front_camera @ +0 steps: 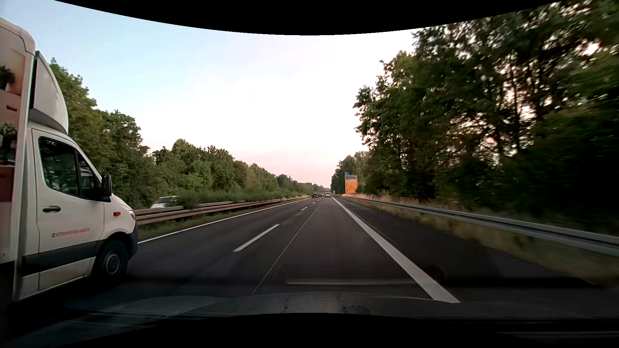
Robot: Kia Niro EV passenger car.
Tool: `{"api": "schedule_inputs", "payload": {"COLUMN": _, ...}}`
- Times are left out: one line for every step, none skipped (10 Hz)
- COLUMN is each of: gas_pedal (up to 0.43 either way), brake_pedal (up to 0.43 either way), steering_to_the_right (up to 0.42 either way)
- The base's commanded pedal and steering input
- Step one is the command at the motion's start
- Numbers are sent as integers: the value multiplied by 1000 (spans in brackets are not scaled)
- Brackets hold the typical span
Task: Follow the waypoints while adhering to traffic rules and regulations
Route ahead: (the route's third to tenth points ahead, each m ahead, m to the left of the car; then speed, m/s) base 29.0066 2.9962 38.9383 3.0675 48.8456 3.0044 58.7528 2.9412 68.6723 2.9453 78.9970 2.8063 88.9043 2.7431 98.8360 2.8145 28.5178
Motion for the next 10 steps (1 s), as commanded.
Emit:
{"api": "schedule_inputs", "payload": {"gas_pedal": 150, "brake_pedal": 0, "steering_to_the_right": -4}}
{"api": "schedule_inputs", "payload": {"gas_pedal": 150, "brake_pedal": 0, "steering_to_the_right": -4}}
{"api": "schedule_inputs", "payload": {"gas_pedal": 150, "brake_pedal": 0, "steering_to_the_right": -4}}
{"api": "schedule_inputs", "payload": {"gas_pedal": 150, "brake_pedal": 0, "steering_to_the_right": -4}}
{"api": "schedule_inputs", "payload": {"gas_pedal": 150, "brake_pedal": 0, "steering_to_the_right": -4}}
{"api": "schedule_inputs", "payload": {"gas_pedal": 150, "brake_pedal": 0, "steering_to_the_right": -4}}
{"api": "schedule_inputs", "payload": {"gas_pedal": 150, "brake_pedal": 0, "steering_to_the_right": -4}}
{"api": "schedule_inputs", "payload": {"gas_pedal": 150, "brake_pedal": 0, "steering_to_the_right": -4}}
{"api": "schedule_inputs", "payload": {"gas_pedal": 150, "brake_pedal": 0, "steering_to_the_right": -4}}
{"api": "schedule_inputs", "payload": {"gas_pedal": 150, "brake_pedal": 0, "steering_to_the_right": -4}}
